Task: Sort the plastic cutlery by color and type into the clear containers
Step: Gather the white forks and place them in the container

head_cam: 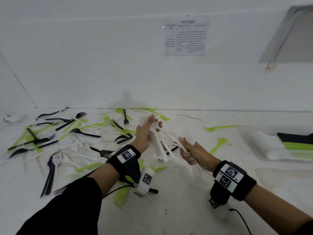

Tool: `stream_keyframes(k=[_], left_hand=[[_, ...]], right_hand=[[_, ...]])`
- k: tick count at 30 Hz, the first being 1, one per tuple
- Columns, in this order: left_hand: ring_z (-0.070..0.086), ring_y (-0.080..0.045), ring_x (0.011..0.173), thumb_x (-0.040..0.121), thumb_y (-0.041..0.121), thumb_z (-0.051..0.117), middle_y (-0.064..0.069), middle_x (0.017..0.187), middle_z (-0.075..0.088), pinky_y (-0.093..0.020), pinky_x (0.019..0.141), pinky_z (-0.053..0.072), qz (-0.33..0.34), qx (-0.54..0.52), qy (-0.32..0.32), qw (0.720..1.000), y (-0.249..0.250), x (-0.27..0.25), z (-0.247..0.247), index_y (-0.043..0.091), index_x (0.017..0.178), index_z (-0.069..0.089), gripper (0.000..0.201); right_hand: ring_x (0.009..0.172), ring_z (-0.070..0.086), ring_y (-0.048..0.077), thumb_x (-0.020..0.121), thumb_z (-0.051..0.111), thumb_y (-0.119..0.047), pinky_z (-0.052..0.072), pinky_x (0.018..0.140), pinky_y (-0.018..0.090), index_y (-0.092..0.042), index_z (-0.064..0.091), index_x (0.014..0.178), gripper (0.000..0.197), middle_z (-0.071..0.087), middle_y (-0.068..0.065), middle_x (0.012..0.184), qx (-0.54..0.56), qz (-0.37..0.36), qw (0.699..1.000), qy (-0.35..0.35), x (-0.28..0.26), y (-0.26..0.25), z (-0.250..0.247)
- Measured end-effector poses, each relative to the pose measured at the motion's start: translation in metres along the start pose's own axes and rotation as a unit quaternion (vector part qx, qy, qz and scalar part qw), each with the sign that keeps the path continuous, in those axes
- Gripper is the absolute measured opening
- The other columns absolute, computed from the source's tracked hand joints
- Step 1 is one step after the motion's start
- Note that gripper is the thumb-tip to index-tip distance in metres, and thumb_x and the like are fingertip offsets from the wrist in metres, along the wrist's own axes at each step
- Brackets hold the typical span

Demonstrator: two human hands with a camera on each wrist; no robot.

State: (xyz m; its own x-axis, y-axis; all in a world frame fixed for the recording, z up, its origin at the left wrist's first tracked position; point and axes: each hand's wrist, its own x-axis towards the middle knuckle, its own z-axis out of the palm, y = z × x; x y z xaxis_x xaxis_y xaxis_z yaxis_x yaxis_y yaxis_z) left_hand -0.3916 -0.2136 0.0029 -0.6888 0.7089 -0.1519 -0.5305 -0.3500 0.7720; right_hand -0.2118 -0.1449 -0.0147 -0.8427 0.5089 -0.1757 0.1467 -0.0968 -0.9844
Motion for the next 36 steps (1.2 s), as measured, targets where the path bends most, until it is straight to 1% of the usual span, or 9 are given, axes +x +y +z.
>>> stream_keyframes(k=[4,6,14,20,22,25,29,32,36], left_hand=[[0.064,-0.013,0.053,0.09,0.006,0.057,0.002,0.056,0.063,-0.022,0.055,0.054,0.032,-0.017,0.008,0.999,0.02,0.007,-0.008,0.009,0.076,0.054,0.014],[0.063,-0.011,0.052,0.088,0.0,0.058,0.001,0.056,0.063,-0.019,0.05,0.051,0.034,0.009,0.008,0.999,0.024,0.006,-0.01,0.009,0.078,0.055,0.014],[0.068,-0.014,0.059,0.09,0.007,0.057,-0.002,0.067,0.071,-0.025,0.055,0.056,-0.017,0.112,-0.059,0.992,-0.005,-0.015,0.011,0.003,0.087,0.062,0.007],[0.07,-0.018,0.066,0.091,0.012,0.056,-0.007,0.076,0.072,-0.032,0.062,0.059,-0.028,0.12,-0.07,0.99,-0.009,-0.016,0.013,0.0,0.093,0.063,0.014],[0.07,-0.019,0.065,0.092,0.014,0.056,-0.011,0.081,0.071,-0.033,0.064,0.059,-0.021,0.127,-0.062,0.99,-0.008,-0.014,0.009,-0.001,0.094,0.062,0.016],[0.066,-0.016,0.055,0.091,0.015,0.058,-0.008,0.076,0.064,-0.029,0.058,0.058,-0.015,0.116,-0.016,0.993,-0.005,-0.009,0.0,0.003,0.087,0.061,0.013],[0.045,-0.012,0.047,0.089,0.021,0.06,0.006,0.051,0.051,-0.019,0.047,0.047,-0.03,0.07,0.032,0.997,-0.004,-0.002,-0.006,0.007,0.081,0.057,0.017],[0.049,-0.009,0.044,0.088,0.026,0.06,0.005,0.049,0.05,-0.021,0.051,0.046,-0.037,0.106,-0.023,0.993,-0.007,-0.003,0.0,0.01,0.078,0.056,0.019],[0.061,-0.017,0.056,0.082,0.011,0.067,-0.005,0.062,0.063,-0.028,0.055,0.054,-0.057,0.165,-0.085,0.981,-0.012,-0.009,0.006,0.006,0.078,0.06,0.009]], right_hand=[[0.035,0.032,0.005,0.096,0.048,-0.03,0.026,0.035,0.016,-0.011,0.054,0.097,0.02,0.042,0.001,0.059,0.018,0.031,0.985,0.172,0.008,0.005,-0.018],[0.037,0.032,0.006,0.095,0.049,-0.021,0.027,0.035,0.016,-0.009,0.05,0.1,0.012,0.042,0.002,0.063,0.056,0.018,0.977,0.205,0.011,0.0,-0.025],[0.039,0.038,0.005,0.078,0.073,-0.029,0.029,0.037,0.018,-0.016,0.062,0.068,0.021,0.056,-0.003,0.056,-0.109,-0.074,0.982,0.134,0.014,-0.026,0.007],[0.029,0.037,0.002,0.079,0.073,-0.017,0.032,0.035,0.016,-0.014,0.052,0.057,0.031,0.044,-0.011,0.032,-0.155,-0.072,0.973,0.154,0.015,-0.023,0.012],[0.028,0.035,0.004,0.08,0.072,-0.02,0.031,0.036,0.016,-0.007,0.052,0.059,0.032,0.043,-0.009,0.035,-0.151,-0.063,0.971,0.174,0.014,-0.02,0.007],[0.036,0.036,0.01,0.08,0.072,-0.022,0.033,0.039,0.02,0.002,0.063,0.073,0.027,0.053,0.011,0.057,-0.115,-0.072,0.97,0.203,0.013,-0.017,-0.002],[0.037,0.035,0.007,0.08,0.072,-0.021,0.032,0.039,0.02,-0.01,0.064,0.066,0.02,0.061,0.017,0.07,-0.1,-0.078,0.98,0.155,0.011,-0.018,0.001],[0.034,0.035,0.005,0.08,0.073,-0.02,0.031,0.038,0.019,-0.01,0.061,0.063,0.023,0.063,0.017,0.07,-0.117,-0.073,0.981,0.14,0.016,-0.017,0.009],[0.036,0.032,0.006,0.078,0.074,-0.023,0.029,0.037,0.019,-0.006,0.061,0.073,0.022,0.056,0.01,0.062,-0.108,-0.072,0.985,0.109,0.021,-0.015,0.017]])
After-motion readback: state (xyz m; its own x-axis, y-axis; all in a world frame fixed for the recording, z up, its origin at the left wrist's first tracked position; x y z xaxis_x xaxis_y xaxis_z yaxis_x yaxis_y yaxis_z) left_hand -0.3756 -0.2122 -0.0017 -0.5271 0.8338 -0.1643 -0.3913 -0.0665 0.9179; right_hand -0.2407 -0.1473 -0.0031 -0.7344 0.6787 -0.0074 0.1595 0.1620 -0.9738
